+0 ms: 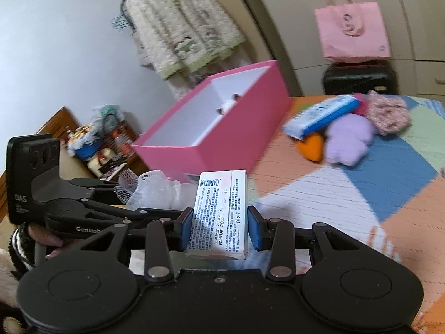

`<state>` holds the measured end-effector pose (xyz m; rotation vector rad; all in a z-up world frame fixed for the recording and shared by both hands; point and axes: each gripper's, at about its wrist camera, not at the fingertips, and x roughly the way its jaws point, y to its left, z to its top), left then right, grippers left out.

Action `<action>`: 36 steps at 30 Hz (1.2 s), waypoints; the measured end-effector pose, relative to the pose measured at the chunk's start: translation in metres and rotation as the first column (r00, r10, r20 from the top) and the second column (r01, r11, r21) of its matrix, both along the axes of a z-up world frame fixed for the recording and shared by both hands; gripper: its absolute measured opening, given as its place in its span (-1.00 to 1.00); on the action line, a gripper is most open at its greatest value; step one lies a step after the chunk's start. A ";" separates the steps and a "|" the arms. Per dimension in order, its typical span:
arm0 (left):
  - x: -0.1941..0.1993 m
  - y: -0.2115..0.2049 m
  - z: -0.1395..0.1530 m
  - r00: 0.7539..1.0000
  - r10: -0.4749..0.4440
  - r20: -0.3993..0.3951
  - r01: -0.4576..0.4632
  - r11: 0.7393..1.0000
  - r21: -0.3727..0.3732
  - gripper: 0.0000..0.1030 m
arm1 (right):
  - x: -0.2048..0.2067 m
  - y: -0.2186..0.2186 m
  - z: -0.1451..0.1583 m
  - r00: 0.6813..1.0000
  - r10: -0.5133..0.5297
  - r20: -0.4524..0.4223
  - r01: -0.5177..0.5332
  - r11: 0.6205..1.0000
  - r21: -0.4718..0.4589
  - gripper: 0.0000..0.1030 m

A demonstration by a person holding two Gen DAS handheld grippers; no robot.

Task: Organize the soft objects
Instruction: 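Carry the bath puff and tissue pack over the pink box with both grippers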

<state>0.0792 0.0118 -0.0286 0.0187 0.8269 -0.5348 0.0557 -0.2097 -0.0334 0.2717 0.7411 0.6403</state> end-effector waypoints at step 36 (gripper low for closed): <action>0.152 0.076 0.017 0.983 0.174 0.058 -0.179 0.981 0.077 -0.25 | 0.161 0.159 0.028 0.968 0.205 0.146 -0.121 0.888 -0.444 -0.12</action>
